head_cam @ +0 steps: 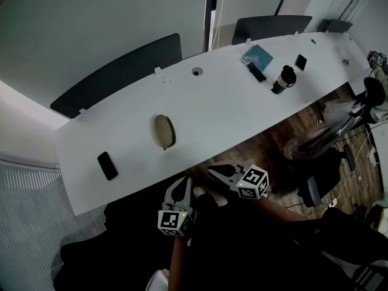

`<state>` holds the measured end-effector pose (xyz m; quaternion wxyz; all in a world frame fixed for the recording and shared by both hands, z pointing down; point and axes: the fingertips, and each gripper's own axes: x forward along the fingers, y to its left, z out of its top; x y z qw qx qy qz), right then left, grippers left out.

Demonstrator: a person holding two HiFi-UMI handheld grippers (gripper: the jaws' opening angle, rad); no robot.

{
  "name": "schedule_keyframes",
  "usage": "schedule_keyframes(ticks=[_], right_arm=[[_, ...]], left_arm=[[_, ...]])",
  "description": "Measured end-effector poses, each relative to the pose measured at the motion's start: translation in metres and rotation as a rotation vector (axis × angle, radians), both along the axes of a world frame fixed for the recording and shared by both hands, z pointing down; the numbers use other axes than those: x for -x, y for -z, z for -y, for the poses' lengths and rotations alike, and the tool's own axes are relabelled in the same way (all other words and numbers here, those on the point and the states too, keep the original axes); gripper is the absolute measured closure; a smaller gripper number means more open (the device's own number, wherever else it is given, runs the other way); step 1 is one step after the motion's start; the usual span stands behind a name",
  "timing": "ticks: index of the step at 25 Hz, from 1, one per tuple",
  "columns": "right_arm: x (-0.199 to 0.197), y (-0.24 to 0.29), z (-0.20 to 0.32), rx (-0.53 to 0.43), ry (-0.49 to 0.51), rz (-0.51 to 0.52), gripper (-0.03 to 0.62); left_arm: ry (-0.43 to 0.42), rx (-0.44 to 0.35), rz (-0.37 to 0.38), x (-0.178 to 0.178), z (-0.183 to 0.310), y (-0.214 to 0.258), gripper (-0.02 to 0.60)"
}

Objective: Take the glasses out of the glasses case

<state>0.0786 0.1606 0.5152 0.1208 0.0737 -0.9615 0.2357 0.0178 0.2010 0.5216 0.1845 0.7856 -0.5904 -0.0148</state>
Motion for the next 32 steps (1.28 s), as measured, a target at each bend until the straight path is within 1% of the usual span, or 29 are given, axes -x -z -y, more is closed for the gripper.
schedule_keyframes(ticks=[2,4,7,11,13,16,19,21,24,27,29,32], right_arm=[[0.006,-0.002,-0.001,-0.007,0.005,-0.01,0.586],[0.01,-0.006,0.001,0.005,0.005,-0.016,0.586],[0.021,-0.012,0.01,0.018,0.017,-0.02,0.586],[0.045,-0.021,0.015,-0.045,0.129,-0.048,0.586],[0.055,-0.024,0.024,-0.032,0.185,-0.035,0.586],[0.07,-0.024,0.051,-0.039,0.257,-0.026,0.586],[0.082,-0.023,0.088,-0.096,0.322,-0.037,0.586],[0.085,-0.023,0.112,-0.108,0.346,-0.035,0.586],[0.086,-0.029,0.139,-0.076,0.357,-0.029,0.586],[0.087,-0.043,0.153,-0.04,0.371,-0.043,0.586],[0.09,-0.053,0.16,-0.027,0.37,-0.064,0.586],[0.092,-0.071,0.174,-0.01,0.347,-0.112,0.586]], left_arm=[[-0.002,0.02,-0.002,0.007,-0.001,-0.006,0.572],[-0.002,0.036,-0.001,0.01,-0.002,-0.011,0.572],[0.023,0.058,-0.004,0.02,0.003,-0.017,0.572],[0.073,0.102,0.008,0.032,0.015,-0.029,0.572],[0.101,0.127,0.018,0.033,0.026,-0.034,0.572],[0.17,0.179,0.026,0.04,0.047,-0.043,0.572],[0.277,0.273,0.026,0.057,0.068,-0.059,0.572],[0.338,0.326,0.014,0.066,0.083,-0.07,0.572],[0.389,0.391,0.006,0.078,0.109,-0.077,0.572],[0.435,0.461,0.044,0.097,0.125,-0.093,0.571],[0.451,0.518,0.074,0.112,0.133,-0.111,0.497],[0.426,0.589,0.104,0.123,0.145,-0.142,0.447]])
